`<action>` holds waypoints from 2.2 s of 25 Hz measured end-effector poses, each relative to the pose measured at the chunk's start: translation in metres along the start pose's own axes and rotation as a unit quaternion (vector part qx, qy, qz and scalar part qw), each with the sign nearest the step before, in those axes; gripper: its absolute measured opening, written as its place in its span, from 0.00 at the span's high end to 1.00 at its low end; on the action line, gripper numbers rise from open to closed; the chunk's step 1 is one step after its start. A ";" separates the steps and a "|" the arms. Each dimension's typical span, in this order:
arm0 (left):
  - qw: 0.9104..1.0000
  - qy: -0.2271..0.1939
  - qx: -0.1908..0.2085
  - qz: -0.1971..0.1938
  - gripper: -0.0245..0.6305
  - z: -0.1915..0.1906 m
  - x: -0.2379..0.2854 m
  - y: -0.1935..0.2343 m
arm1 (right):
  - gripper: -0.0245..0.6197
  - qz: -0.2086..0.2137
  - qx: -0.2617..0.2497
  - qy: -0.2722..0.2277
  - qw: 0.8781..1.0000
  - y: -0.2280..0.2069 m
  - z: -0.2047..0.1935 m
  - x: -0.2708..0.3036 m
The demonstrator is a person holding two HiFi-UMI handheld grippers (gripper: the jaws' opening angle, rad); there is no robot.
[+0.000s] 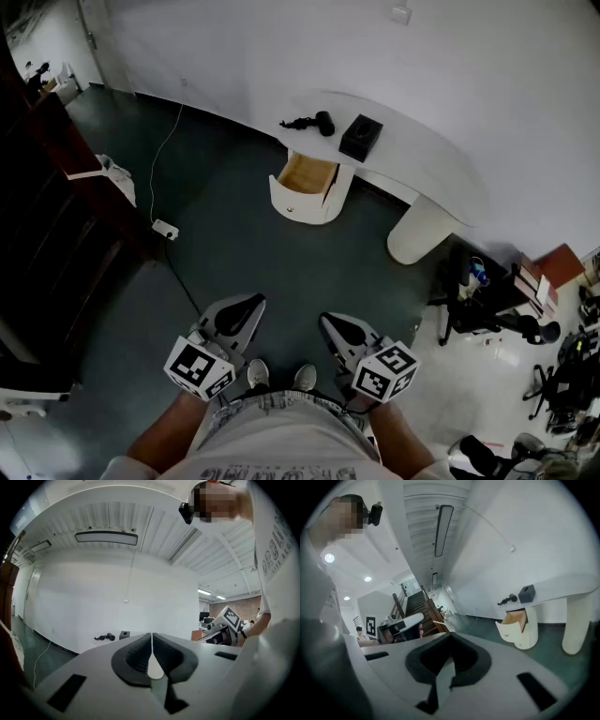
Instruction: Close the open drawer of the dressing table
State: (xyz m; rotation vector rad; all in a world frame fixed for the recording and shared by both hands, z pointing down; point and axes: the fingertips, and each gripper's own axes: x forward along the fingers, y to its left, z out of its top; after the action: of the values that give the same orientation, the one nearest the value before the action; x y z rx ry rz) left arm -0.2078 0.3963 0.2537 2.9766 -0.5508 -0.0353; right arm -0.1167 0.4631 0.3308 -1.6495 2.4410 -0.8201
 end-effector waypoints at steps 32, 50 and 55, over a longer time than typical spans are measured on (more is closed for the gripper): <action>1.000 0.005 0.010 -0.001 0.92 -0.008 0.007 -0.018 | 0.95 0.008 -0.001 -0.008 1.000 -0.008 0.001 -0.009; 1.000 0.011 0.013 0.001 0.79 -0.010 0.017 -0.029 | 0.95 0.013 0.007 -0.003 1.000 -0.018 0.000 -0.019; 1.000 0.009 0.012 0.006 0.77 -0.012 0.018 -0.029 | 0.95 0.011 0.012 -0.004 1.000 -0.022 -0.001 -0.021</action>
State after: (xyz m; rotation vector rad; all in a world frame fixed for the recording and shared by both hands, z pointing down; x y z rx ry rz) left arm -0.1803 0.4182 0.2618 2.9925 -0.5707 0.0004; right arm -0.0894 0.4760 0.3374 -1.6118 2.4309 -0.8344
